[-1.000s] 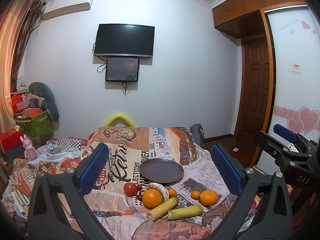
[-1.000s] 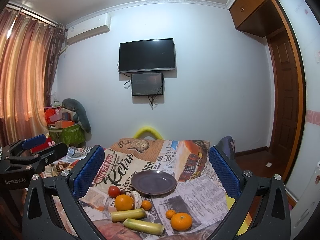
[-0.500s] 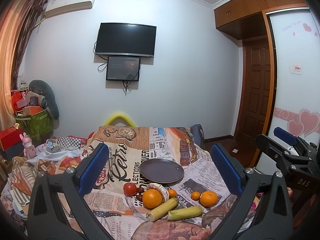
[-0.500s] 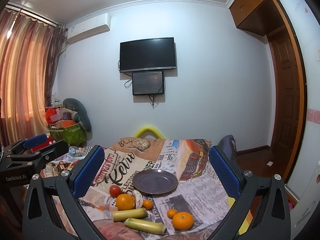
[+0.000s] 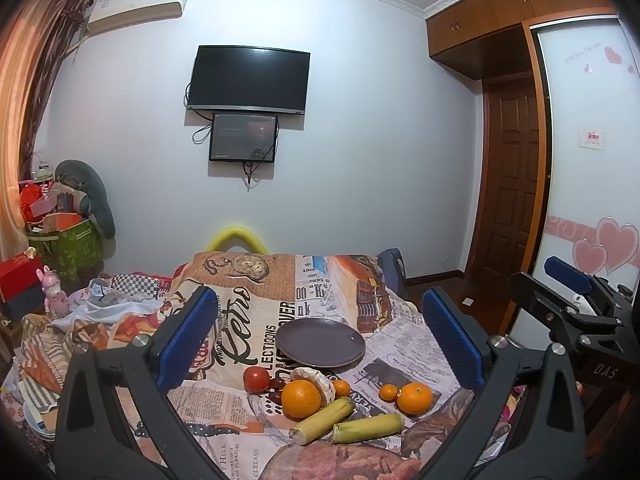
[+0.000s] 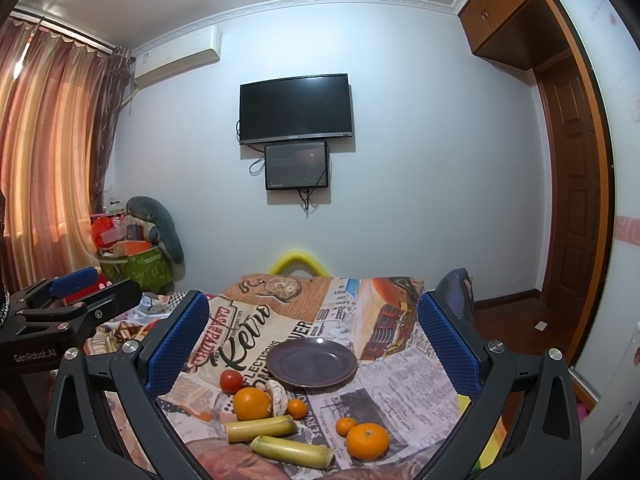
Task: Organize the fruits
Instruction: 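Lower the left tool onto the large orange while the right tool lowers onto another orange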
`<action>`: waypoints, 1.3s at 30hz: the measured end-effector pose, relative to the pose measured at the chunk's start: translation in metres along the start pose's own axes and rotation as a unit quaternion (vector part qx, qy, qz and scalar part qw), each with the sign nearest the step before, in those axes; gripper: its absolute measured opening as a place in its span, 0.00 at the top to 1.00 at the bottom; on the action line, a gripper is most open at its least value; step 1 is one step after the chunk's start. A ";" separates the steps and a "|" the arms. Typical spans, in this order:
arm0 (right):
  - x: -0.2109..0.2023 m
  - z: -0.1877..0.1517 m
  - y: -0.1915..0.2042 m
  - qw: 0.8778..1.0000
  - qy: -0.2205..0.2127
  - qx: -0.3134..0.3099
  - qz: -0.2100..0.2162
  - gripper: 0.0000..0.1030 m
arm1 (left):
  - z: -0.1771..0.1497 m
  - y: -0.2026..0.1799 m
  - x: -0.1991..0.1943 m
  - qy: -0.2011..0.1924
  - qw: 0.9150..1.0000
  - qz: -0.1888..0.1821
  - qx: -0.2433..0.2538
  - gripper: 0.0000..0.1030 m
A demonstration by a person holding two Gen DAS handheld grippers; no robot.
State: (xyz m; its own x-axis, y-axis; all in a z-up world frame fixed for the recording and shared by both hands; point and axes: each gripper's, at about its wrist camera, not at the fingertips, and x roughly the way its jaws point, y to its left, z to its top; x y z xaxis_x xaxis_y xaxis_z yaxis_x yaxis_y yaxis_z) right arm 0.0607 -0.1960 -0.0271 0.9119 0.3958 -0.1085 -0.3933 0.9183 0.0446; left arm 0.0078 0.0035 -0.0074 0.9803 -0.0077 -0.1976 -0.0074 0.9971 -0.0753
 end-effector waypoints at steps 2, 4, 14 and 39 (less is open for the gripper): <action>0.000 -0.001 0.000 1.000 0.000 0.000 0.001 0.00 | 0.000 0.000 -0.001 -0.001 1.000 0.000 0.000 0.00; 0.000 0.000 0.001 1.000 0.000 0.000 0.001 0.00 | 0.000 0.000 -0.001 -0.001 1.000 0.000 0.000 0.00; 0.000 0.000 0.001 1.000 0.001 0.001 0.005 0.00 | 0.002 0.001 -0.002 -0.001 1.000 0.001 0.001 0.00; 0.050 -0.043 -0.042 0.994 0.104 0.032 -0.022 0.00 | -0.028 0.015 0.070 0.098 0.995 0.004 -0.015 0.13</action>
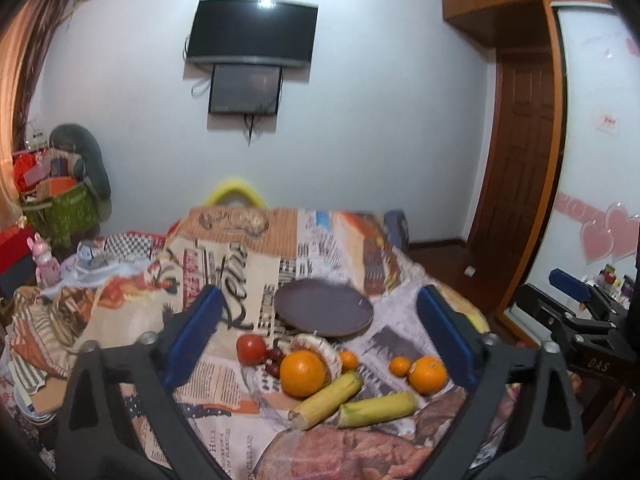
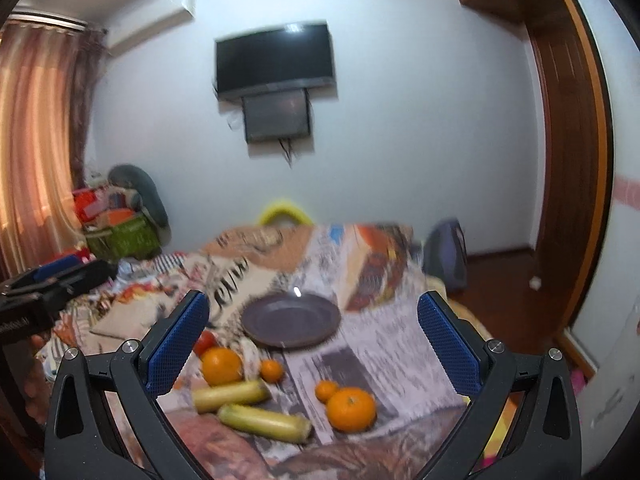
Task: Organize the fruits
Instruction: 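Lower the left tool onto the large orange while the right tool lowers onto another orange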
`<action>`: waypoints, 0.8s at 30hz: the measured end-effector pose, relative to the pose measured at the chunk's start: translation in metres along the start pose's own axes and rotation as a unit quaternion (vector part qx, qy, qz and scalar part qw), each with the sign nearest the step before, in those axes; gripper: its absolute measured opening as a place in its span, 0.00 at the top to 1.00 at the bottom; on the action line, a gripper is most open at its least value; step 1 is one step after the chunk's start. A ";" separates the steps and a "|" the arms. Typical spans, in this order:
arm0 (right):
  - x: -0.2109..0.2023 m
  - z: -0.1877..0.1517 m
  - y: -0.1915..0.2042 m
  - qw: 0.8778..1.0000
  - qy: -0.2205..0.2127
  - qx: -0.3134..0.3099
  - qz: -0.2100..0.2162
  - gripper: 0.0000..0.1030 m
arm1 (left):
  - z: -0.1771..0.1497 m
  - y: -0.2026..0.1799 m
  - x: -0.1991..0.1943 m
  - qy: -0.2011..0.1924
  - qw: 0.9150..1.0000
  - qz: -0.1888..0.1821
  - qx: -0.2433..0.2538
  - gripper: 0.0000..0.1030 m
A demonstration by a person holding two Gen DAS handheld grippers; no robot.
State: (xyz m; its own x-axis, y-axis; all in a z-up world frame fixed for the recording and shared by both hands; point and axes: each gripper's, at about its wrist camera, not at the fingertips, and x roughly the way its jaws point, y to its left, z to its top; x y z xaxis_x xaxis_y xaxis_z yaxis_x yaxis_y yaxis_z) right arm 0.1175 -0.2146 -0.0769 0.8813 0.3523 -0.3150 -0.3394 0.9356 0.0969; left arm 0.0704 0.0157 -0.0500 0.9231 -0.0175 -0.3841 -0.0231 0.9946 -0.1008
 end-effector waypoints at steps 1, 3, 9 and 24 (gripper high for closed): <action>0.008 -0.005 -0.006 1.000 0.018 0.006 -0.007 0.00 | -0.002 0.001 0.008 0.013 1.000 0.001 0.001 0.18; 0.018 -0.014 -0.014 0.999 0.040 0.014 -0.014 0.00 | -0.009 0.004 0.023 0.037 0.999 0.001 0.001 0.18; 0.045 -0.038 -0.035 0.993 0.109 0.036 -0.014 0.00 | -0.037 0.010 0.076 0.119 0.993 -0.003 0.005 0.29; 0.105 -0.082 -0.051 0.974 0.221 0.052 0.016 0.10 | -0.086 0.024 0.155 0.247 0.969 -0.025 -0.006 0.35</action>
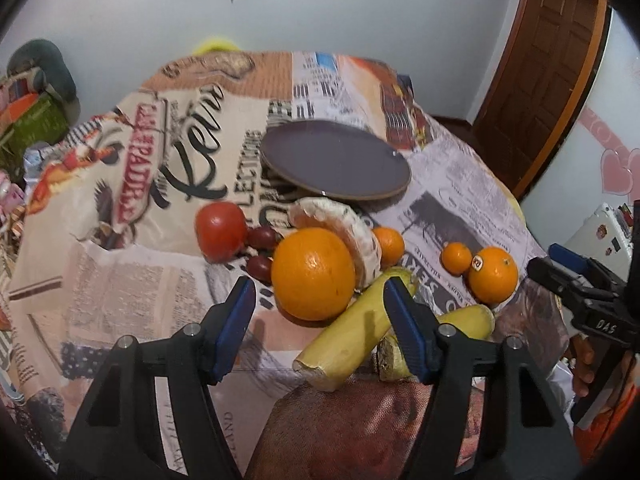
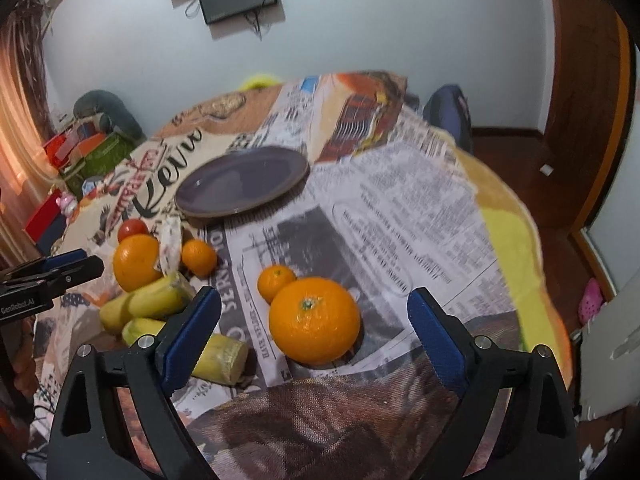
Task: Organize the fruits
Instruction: 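Lower the left tool onto the large orange while the right tool lowers onto another orange, then lift the orange in the left tool while the right tool lifts its orange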
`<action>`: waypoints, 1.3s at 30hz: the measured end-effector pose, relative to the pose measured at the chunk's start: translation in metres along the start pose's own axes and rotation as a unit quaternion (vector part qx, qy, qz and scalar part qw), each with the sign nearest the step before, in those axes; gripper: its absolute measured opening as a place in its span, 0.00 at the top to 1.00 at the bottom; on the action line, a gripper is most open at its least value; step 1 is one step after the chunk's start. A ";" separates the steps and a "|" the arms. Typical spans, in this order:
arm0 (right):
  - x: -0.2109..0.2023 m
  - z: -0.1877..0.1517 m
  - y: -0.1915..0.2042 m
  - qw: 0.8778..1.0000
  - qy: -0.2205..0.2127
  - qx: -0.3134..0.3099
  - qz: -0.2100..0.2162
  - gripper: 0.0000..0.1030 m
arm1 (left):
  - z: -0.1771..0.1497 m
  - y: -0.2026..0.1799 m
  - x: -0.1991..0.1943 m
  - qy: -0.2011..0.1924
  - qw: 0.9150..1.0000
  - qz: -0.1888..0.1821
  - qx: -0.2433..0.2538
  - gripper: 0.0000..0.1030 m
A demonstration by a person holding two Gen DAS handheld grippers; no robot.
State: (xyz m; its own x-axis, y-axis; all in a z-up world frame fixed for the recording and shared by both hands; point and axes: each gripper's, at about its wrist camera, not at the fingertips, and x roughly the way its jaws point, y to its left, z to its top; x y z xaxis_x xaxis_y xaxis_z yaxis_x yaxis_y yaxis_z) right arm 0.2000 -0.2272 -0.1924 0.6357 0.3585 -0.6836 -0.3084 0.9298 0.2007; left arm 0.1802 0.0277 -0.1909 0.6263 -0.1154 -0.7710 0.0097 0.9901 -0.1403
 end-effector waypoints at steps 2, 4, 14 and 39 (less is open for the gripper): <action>0.009 -0.002 0.000 1.000 0.014 -0.001 0.000 0.12 | 0.000 0.000 0.008 0.010 1.000 0.002 0.001 0.35; 0.017 -0.004 -0.001 1.000 0.027 -0.001 0.003 0.12 | 0.001 0.000 0.017 0.018 1.000 0.004 0.004 0.35; 0.045 -0.013 -0.004 0.997 0.071 -0.001 0.009 0.20 | 0.007 0.011 0.049 0.040 0.999 -0.002 -0.023 0.36; 0.024 0.006 0.009 0.999 0.032 -0.028 0.002 0.39 | 0.017 0.012 0.018 -0.003 1.000 0.001 -0.007 0.45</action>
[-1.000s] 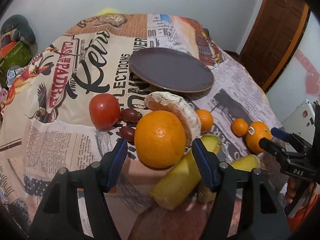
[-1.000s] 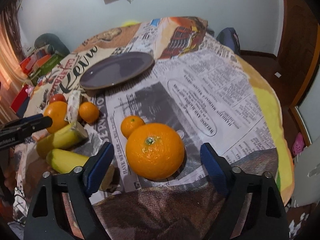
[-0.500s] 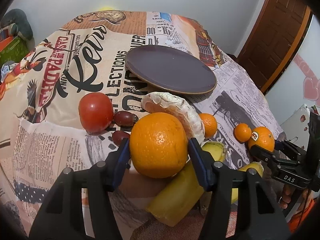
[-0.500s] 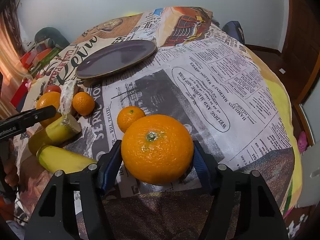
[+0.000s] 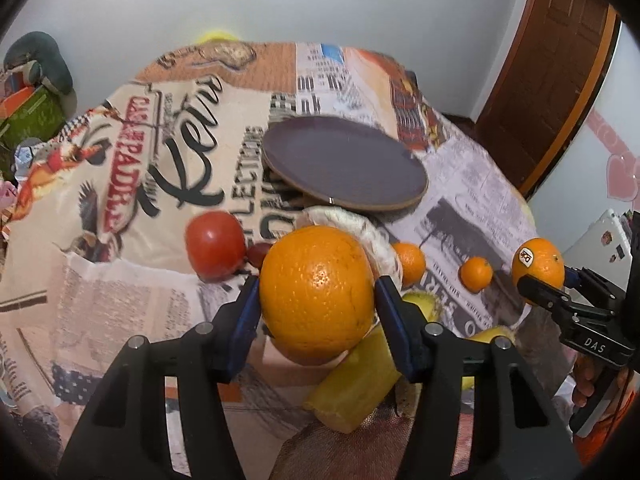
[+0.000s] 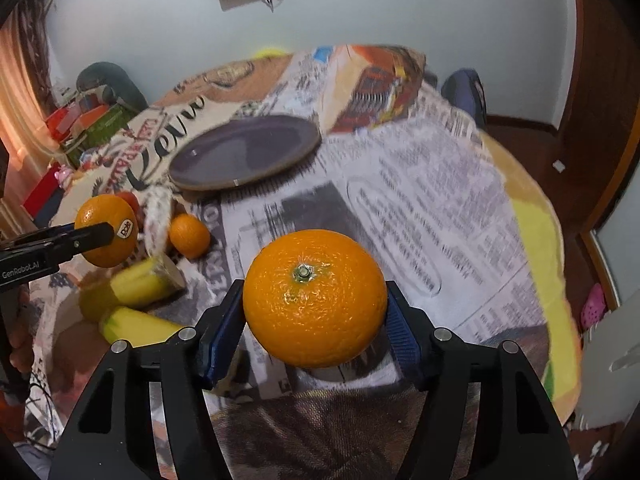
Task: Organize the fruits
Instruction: 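Lift the orange in the left tool while the right tool lifts its orange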
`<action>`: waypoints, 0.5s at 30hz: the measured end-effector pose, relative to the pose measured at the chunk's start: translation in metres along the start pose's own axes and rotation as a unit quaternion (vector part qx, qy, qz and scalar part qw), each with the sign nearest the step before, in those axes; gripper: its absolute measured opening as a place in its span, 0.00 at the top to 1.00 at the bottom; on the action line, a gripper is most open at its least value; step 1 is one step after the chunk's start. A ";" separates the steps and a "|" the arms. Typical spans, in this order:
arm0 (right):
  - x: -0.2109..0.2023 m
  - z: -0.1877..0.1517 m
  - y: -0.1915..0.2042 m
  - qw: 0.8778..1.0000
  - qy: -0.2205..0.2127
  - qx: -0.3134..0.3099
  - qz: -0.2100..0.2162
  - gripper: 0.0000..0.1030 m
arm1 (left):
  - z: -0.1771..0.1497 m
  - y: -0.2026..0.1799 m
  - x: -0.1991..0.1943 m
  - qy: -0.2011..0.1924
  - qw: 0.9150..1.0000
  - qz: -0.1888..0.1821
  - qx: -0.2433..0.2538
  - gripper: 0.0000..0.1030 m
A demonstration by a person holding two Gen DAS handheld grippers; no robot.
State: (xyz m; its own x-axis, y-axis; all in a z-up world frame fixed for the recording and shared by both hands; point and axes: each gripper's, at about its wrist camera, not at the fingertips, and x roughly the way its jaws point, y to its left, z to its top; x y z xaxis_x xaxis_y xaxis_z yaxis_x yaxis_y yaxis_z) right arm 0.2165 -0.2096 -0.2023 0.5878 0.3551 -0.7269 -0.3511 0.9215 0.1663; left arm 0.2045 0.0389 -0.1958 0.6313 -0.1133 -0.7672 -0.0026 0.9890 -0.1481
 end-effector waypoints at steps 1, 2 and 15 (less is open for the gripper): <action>-0.004 0.004 0.001 1.000 -0.007 -0.002 0.001 0.39 | 0.002 0.001 -0.004 -0.005 1.000 0.000 -0.001 0.45; -0.006 0.007 0.002 1.000 -0.011 -0.004 0.002 0.39 | 0.005 0.002 -0.008 -0.010 1.000 0.001 -0.002 0.45; -0.029 0.066 0.023 0.995 -0.092 -0.044 0.008 0.39 | 0.046 0.004 -0.049 -0.082 0.996 0.022 0.005 0.45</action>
State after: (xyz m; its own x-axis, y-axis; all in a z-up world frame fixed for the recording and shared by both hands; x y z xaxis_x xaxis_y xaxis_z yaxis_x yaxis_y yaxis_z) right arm 0.2392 -0.1881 -0.1337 0.7024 0.3992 -0.5893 -0.4188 0.9012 0.1113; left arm 0.2091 0.0526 -0.1302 0.7495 -0.0534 -0.6598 -0.0254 0.9937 -0.1093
